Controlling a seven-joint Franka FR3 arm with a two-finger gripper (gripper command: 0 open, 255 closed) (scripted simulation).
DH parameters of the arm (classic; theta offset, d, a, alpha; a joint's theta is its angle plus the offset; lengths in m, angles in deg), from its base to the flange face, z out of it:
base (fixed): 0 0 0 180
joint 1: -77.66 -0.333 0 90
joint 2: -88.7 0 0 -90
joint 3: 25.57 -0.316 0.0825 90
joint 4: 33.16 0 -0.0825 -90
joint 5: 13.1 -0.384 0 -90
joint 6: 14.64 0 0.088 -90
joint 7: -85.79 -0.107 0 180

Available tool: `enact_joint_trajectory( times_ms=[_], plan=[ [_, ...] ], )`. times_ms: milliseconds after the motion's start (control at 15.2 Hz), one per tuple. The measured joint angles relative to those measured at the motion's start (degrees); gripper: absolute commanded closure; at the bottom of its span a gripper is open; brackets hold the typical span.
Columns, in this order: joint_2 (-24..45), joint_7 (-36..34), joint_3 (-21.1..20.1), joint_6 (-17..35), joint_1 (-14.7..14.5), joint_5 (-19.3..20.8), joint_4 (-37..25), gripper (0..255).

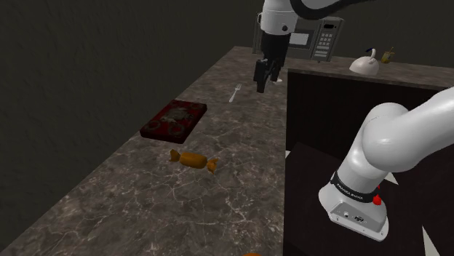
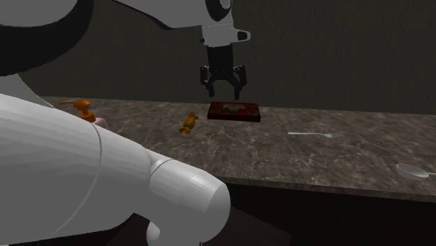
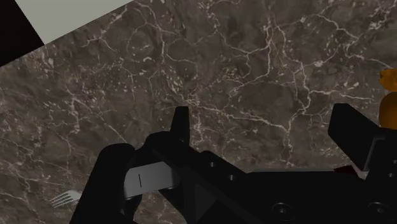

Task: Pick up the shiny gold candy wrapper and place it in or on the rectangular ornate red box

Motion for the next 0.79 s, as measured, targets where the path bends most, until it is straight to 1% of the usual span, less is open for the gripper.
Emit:
enact_joint_trajectory(
  times_ms=[396, 462, 792],
  plan=[
    [7.1, -3.7, -4.4, 8.4, -2.3, -2.7, 1.4, 0],
    [9.3, -4.2, -5.0, 9.6, -2.4, -2.8, 0.3, 0],
    [17.1, -7.3, -8.7, 16.4, -3.8, -3.8, -0.6, 0]
  ],
)
